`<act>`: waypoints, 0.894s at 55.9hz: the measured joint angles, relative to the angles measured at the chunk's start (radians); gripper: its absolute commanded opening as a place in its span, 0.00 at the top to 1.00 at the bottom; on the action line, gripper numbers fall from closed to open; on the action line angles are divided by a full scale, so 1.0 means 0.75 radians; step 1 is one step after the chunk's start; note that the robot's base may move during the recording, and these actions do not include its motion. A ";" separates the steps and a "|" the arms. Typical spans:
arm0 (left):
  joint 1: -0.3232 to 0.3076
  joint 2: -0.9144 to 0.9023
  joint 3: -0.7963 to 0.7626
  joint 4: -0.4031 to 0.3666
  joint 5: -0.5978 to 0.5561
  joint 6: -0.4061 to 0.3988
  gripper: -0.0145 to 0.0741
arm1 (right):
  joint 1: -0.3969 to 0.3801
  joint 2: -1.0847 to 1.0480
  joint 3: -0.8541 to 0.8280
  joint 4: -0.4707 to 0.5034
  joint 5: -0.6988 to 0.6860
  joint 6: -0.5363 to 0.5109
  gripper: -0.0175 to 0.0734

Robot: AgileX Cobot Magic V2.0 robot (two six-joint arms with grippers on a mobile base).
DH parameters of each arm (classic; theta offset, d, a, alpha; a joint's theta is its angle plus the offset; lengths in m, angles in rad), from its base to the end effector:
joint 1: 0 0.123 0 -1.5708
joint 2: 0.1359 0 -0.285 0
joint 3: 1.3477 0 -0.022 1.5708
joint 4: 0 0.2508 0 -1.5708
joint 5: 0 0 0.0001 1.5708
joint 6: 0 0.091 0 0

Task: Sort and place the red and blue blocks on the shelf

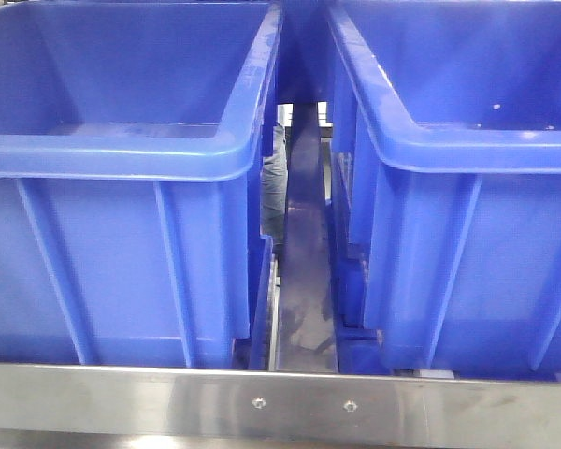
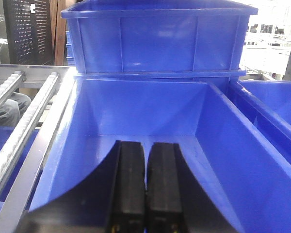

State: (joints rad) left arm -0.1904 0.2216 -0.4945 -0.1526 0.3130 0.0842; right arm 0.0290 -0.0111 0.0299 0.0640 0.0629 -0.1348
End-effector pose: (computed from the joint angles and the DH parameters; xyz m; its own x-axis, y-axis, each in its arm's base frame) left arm 0.0490 -0.0138 0.3362 0.0351 -0.0689 -0.9970 0.2375 0.9696 -0.0586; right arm 0.0569 0.0020 0.1980 0.0079 -0.0707 -0.9975 -0.0325 0.9970 -0.0709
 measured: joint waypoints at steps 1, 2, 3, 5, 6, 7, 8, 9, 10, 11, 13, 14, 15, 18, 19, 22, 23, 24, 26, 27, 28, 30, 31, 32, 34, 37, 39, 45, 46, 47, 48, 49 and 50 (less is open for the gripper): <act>0.000 0.000 0.000 0.000 0.000 0.000 0.75 | 0.000 0.000 0.000 0.000 0.000 0.000 0.75; 0.000 0.000 0.000 0.000 0.000 0.000 0.75 | 0.000 0.000 0.000 0.000 0.000 0.000 0.75; 0.000 0.000 0.000 0.000 0.000 0.000 0.75 | 0.000 0.000 0.000 -0.001 0.000 0.000 0.75; 0.000 0.000 0.000 0.000 0.000 0.000 0.75 | 0.000 0.000 0.000 -0.001 0.000 0.000 0.75; 0.000 0.000 0.000 0.000 0.000 0.000 0.75 | 0.000 0.000 0.000 -0.001 0.000 0.000 0.75; 0.000 0.000 0.000 0.000 0.000 0.000 0.75 | 0.000 0.000 0.000 -0.001 0.000 0.000 0.75; 0.000 0.000 0.000 0.000 0.000 0.000 0.75 | 0.000 0.000 0.000 -0.001 0.000 0.000 0.75; 0.000 0.000 0.000 0.000 0.000 0.000 0.75 | 0.000 0.000 0.000 -0.001 0.000 0.000 0.75; 0.000 0.000 0.000 0.000 0.000 0.000 0.75 | 0.000 0.000 0.000 -0.001 0.000 0.000 0.75; 0.000 0.000 0.000 0.000 0.000 0.000 0.75 | 0.000 0.000 0.000 -0.001 0.000 0.000 0.75; 0.000 0.000 0.000 0.000 0.000 0.000 0.75 | 0.000 0.000 0.000 -0.001 0.000 0.000 0.75; 0.000 0.000 0.000 0.000 0.000 0.000 0.75 | 0.000 0.000 0.000 -0.003 0.000 0.000 0.75; 0.000 0.000 0.000 0.000 0.000 0.000 0.75 | 0.000 0.000 0.000 -0.003 0.000 0.000 0.75; 0.000 0.000 0.000 0.000 0.000 0.000 0.75 | 0.000 0.000 0.000 -0.003 0.000 0.000 0.75; 0.000 0.000 0.000 0.000 0.000 0.000 0.75 | 0.000 0.000 0.000 -0.003 0.000 0.000 0.75; 0.000 0.000 0.000 0.000 0.000 0.000 0.75 | 0.000 0.000 0.000 -0.003 0.000 -0.001 0.75; 0.000 0.000 0.000 0.000 0.000 0.000 0.75 | 0.000 0.000 0.000 -0.003 0.000 -0.001 0.75; 0.000 0.000 0.000 0.000 0.000 0.000 0.75 | 0.000 0.000 0.000 -0.003 0.000 -0.001 0.75; 0.000 0.000 0.000 0.000 0.000 0.000 0.75 | 0.000 0.000 0.000 -0.003 0.000 -0.001 0.75; 0.000 0.000 0.000 0.000 0.000 0.000 0.75 | 0.000 0.000 0.000 -0.003 0.000 -0.001 0.75; 0.000 0.000 0.000 0.000 0.000 0.000 0.75 | 0.000 0.000 0.000 -0.003 0.000 -0.001 0.75; 0.000 0.000 0.007 0.000 -0.010 0.000 0.75 | 0.000 0.000 0.000 -0.003 0.000 -0.001 0.75; 0.000 0.000 0.013 0.000 -0.017 0.000 0.75 | 0.000 0.000 0.000 -0.003 0.000 -0.001 0.75; 0.000 0.000 0.022 0.001 -0.023 0.000 0.75 | 0.000 0.000 0.000 -0.003 0.000 -0.001 0.75; 0.010 -0.008 0.042 0.019 -0.042 0.000 0.75 | 0.000 0.000 0.000 -0.003 0.000 -0.001 0.75; 0.036 -0.032 0.092 0.049 -0.092 0.000 0.75 | 0.000 0.000 0.000 -0.003 -0.002 -0.001 0.75; 0.068 -0.060 0.131 0.052 -0.124 0.000 0.75 | 0.000 0.000 0.000 -0.003 -0.002 -0.001 0.75; 0.182 -0.189 0.256 0.013 -0.163 0.000 0.75 | 0.000 0.000 0.000 -0.005 -0.002 -0.001 0.75; 0.206 -0.217 0.284 0.006 -0.164 0.000 0.75 | 0.000 0.000 0.000 -0.005 -0.002 -0.001 0.75; 0.229 -0.237 0.313 0.003 -0.164 0.000 0.75 | 0.000 0.000 0.000 -0.005 -0.002 -0.001 0.75; 0.243 -0.262 0.331 0.003 -0.164 0.000 0.75 | 0.000 0.000 0.000 -0.005 -0.002 -0.001 0.75; 0.264 -0.275 0.359 0.003 -0.164 0.000 0.75 | 0.000 0.000 0.000 -0.005 -0.002 -0.001 0.75; 0.276 -0.290 0.376 0.006 -0.164 0.000 0.75 | 0.000 0.000 0.000 -0.005 -0.002 -0.001 0.75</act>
State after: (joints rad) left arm 0.0163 0.0044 -0.2125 -0.1482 0.1902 0.0842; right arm 0.0290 -0.0111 0.0299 0.0600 0.0614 -0.1354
